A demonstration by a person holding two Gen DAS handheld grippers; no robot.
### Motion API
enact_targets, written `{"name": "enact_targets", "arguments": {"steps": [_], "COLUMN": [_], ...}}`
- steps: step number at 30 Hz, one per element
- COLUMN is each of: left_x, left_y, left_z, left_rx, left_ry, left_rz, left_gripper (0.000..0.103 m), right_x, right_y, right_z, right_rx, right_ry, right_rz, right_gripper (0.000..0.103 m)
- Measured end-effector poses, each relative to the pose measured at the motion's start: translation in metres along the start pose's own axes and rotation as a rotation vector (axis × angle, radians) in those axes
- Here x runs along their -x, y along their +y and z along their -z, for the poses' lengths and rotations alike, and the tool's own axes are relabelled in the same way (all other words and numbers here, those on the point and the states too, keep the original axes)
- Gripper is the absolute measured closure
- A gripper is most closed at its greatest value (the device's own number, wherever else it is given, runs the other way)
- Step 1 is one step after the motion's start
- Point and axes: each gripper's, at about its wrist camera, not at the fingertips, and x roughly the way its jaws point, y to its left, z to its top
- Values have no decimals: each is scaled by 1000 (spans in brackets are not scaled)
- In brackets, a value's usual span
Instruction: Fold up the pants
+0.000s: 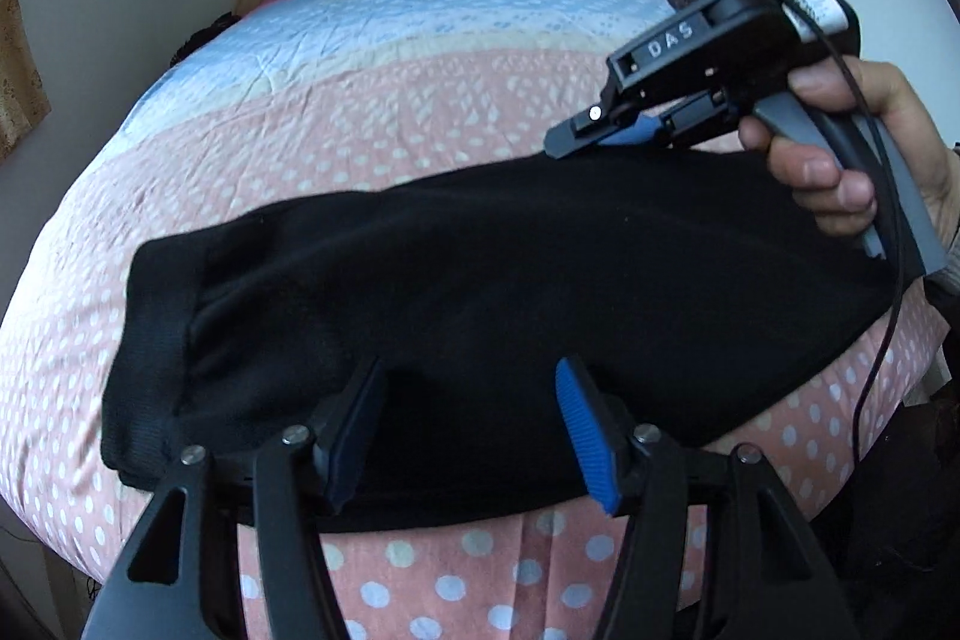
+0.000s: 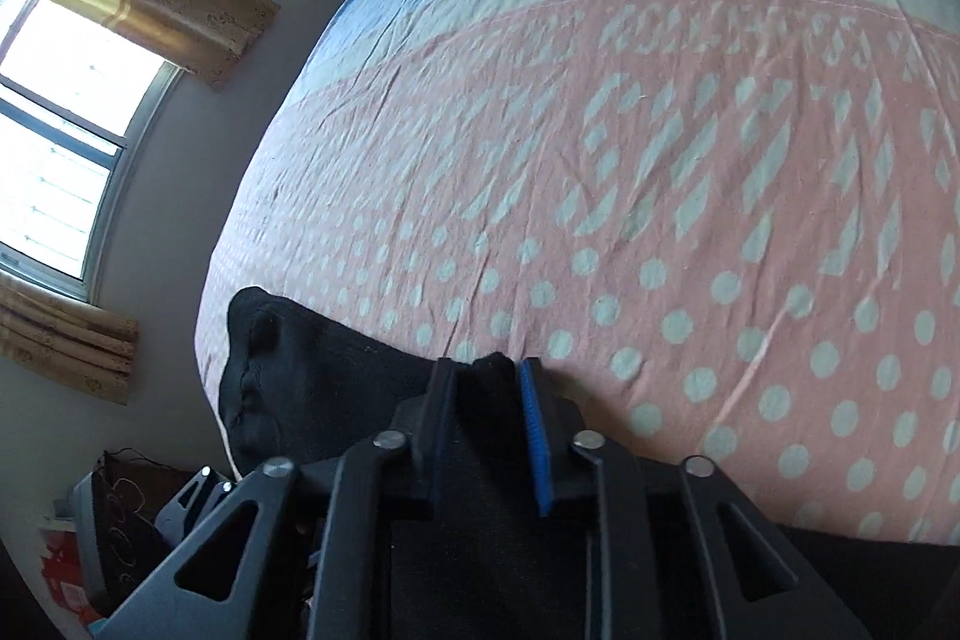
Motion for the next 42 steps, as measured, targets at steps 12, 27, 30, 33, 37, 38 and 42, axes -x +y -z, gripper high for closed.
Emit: {"name": "enact_targets", "arguments": {"steps": [12,27,30,33,37,38,42], "left_x": [1,-9,-5,9,11,7,-25], "left_y": [5,6,6,-7,-38,-48,-84], "left_z": [3,6,2,-4,-14,-15,-11], "left_rx": [-6,-6,-3,-39,-100,-121,-192], "left_ry": [-7,-9,-3,-54,-88,-83,12], "left_rz": [8,-9,-25,-23,37,39,70], "left_gripper": [33,27,27,27,18,17,17], "right_x": [-1,54,96,133,166,167,163], "right_y": [8,-6,-14,-28,-55,-60,-81], "right_z": [-6,20,44,78,122,131,157], "right_rx": [10,67,110,115,83,77,89], "right_ry": [-61,-137,-188,-228,-266,-267,-266], "right_rz": [88,152,265,347,432,440,426], "right_gripper": [98,45,45,45,45,45,44]}}
